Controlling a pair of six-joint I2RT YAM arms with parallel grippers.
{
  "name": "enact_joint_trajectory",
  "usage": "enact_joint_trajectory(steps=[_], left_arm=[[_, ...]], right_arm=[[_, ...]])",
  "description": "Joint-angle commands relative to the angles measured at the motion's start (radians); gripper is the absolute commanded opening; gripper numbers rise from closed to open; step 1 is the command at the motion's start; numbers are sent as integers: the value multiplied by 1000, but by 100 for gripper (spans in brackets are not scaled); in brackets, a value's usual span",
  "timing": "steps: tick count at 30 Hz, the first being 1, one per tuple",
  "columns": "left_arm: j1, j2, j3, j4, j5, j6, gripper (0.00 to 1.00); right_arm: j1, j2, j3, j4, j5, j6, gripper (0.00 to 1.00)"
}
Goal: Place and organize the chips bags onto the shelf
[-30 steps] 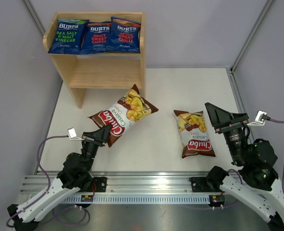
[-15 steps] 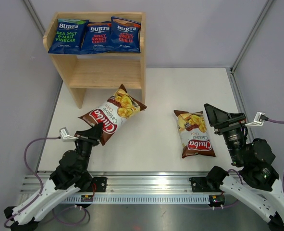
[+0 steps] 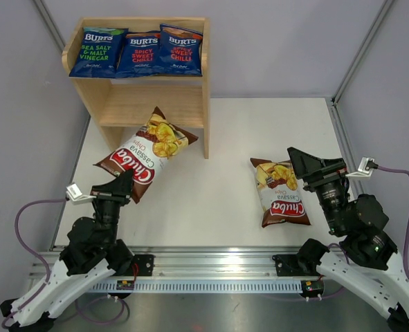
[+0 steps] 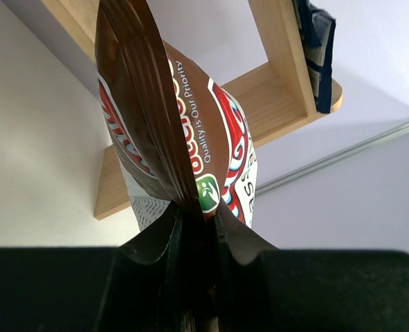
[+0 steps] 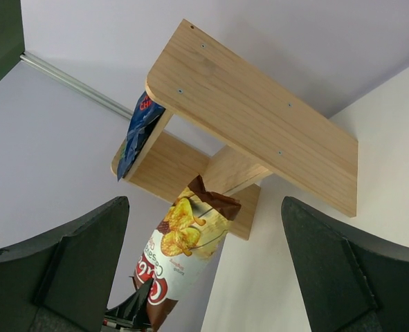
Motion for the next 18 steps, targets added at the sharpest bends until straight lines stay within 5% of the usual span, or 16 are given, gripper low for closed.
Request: enact_joint_trajectory(steps=[1,12,15,18], left_arm=[[-2,60,63,244,-90,42,0],[30,370,222,265,-223,0,0],[151,448,244,278,-142,-56,0],[379,577,293,259,142,-158,0]], right_arm=[[7,20,7,36,12,-12,99],[7,-11,7,16,-14,-3,99],[7,-24,1,19,-27,-14,99],[7,-38,-18,35,-42,-22,99]])
